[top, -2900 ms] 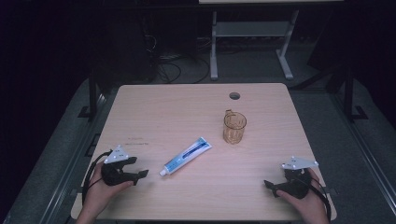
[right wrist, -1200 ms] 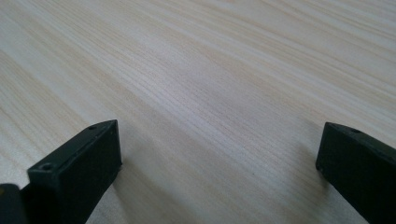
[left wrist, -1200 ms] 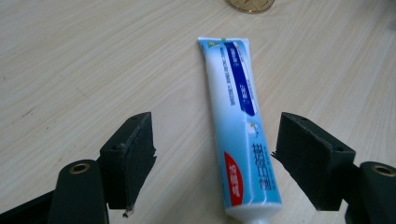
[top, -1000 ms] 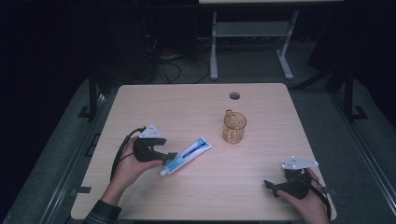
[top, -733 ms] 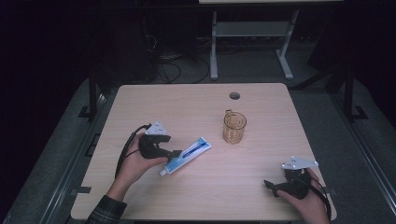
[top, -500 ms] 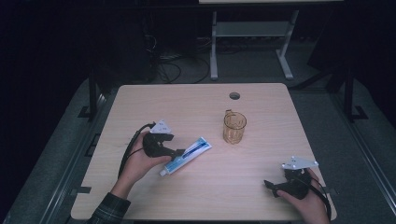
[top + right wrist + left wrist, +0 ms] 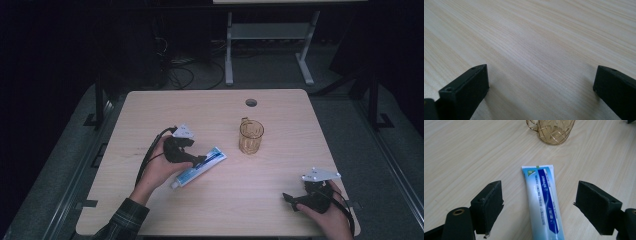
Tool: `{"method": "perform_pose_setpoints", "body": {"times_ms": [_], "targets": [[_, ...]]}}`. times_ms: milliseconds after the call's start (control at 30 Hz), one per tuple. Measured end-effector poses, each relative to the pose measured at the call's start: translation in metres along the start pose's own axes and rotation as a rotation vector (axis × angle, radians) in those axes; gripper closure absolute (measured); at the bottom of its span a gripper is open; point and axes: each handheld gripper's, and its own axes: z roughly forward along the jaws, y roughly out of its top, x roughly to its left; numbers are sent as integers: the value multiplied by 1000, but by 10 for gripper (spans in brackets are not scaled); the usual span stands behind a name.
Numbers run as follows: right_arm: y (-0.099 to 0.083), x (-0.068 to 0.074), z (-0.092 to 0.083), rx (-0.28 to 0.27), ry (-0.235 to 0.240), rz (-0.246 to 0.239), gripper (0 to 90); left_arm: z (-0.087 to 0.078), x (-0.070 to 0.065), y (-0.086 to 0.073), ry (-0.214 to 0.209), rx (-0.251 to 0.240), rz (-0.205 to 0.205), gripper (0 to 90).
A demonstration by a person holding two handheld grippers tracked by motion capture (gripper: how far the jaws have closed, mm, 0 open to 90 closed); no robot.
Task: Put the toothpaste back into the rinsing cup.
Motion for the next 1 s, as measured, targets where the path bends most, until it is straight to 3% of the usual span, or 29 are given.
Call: {"method": "perform_pose_setpoints", "body": {"times_ms": [367,600,1000], "targets": [[0,0,0,0,0,0,0,26,-4,13,-15,28,-2,204],[0,0,0,0,0,0,0,43,-5,12,-14,77,-15,206],[0,0,0,0,0,1,0,65,-8,8,3,167,12,225]]}}
